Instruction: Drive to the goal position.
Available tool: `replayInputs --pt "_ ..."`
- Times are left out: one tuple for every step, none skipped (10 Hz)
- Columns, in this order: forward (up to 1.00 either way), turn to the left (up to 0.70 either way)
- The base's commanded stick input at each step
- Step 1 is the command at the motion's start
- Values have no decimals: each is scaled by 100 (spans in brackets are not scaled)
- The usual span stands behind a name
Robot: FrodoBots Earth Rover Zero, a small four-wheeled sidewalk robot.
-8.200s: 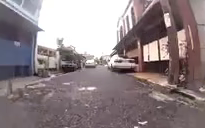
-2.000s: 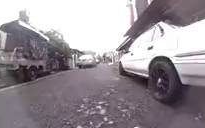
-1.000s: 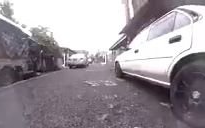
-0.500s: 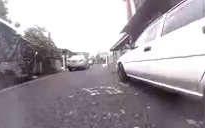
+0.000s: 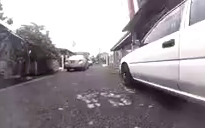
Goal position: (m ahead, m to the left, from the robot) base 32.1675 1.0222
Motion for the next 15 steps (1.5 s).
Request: replayInputs --pt "100 0" --pt "100 0" --pt "100 0" --pt "100 -9" --pt "100 -19" --pt "100 -29" --pt "100 -28" --pt "100 -4" --pt "100 0" --pt "100 0" --pt "100 0" --pt "100 0" --pt "100 0" --pt "100 0" --pt "100 0"
